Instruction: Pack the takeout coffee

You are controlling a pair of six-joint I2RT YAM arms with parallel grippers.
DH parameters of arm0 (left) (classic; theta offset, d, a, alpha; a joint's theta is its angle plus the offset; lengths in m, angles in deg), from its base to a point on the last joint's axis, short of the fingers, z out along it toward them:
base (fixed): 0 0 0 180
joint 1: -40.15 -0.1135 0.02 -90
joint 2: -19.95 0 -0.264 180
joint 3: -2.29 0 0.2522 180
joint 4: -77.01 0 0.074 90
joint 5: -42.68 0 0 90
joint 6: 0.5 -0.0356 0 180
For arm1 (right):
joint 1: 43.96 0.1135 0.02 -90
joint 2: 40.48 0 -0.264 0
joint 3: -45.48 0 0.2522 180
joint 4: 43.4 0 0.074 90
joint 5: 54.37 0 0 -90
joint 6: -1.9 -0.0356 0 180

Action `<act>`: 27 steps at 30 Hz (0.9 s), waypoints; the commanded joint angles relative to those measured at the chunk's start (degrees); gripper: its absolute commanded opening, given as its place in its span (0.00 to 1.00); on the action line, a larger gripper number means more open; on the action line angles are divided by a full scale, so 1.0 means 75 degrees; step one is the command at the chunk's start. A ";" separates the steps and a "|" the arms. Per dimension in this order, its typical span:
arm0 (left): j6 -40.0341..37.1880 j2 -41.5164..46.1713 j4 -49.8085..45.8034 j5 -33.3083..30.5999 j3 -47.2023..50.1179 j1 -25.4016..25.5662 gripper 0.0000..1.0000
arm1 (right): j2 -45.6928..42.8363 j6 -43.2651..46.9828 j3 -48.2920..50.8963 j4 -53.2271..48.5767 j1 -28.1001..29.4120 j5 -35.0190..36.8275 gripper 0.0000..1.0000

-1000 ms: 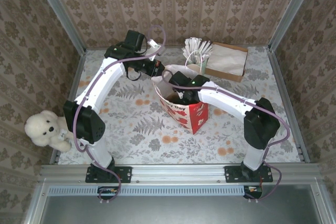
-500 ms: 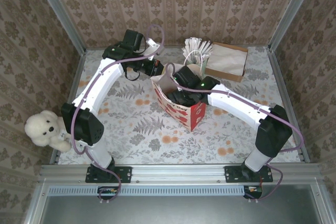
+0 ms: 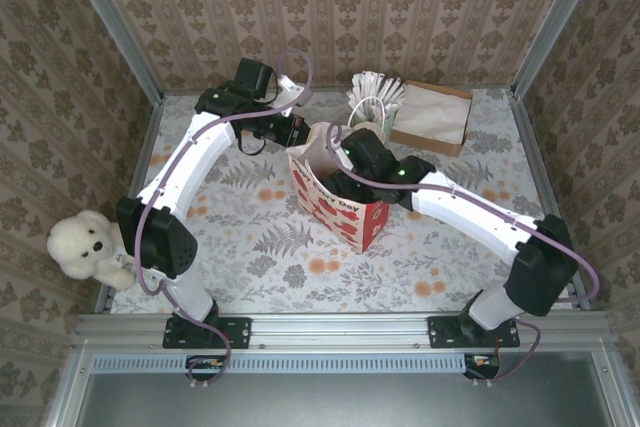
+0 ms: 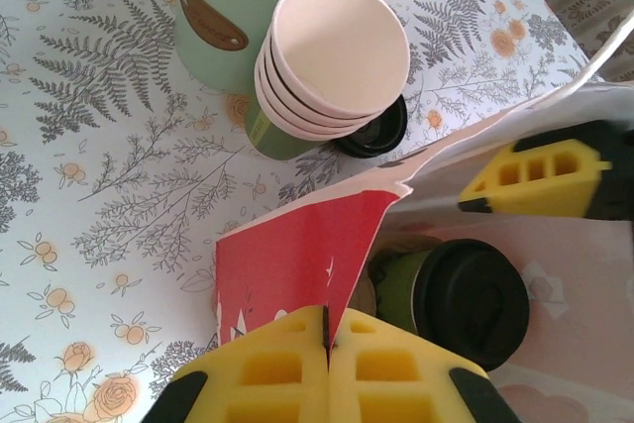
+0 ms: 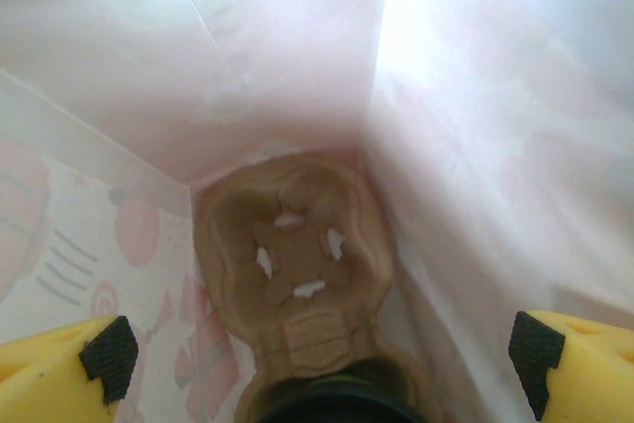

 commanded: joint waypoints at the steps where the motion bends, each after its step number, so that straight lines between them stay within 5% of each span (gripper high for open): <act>1: 0.0283 0.0293 0.0004 -0.0079 0.0163 -0.0017 0.00 | -0.0684 0.0449 0.0376 0.1097 0.0012 -0.0257 1.00; 13: 0.0661 0.0429 0.0453 -0.0100 0.0532 -0.0018 0.00 | -0.2768 0.1092 0.1955 0.3987 -0.0008 -0.0687 1.00; 20: 0.1196 0.0394 0.0653 -0.0411 0.0587 -0.0015 0.00 | -0.3815 0.0885 0.2397 0.3949 -0.0048 -0.0294 1.00; 27: 0.1731 0.0606 0.0647 -0.0662 0.0849 -0.0018 0.00 | -0.4827 -0.1329 0.2720 0.3023 -0.0085 0.1336 1.00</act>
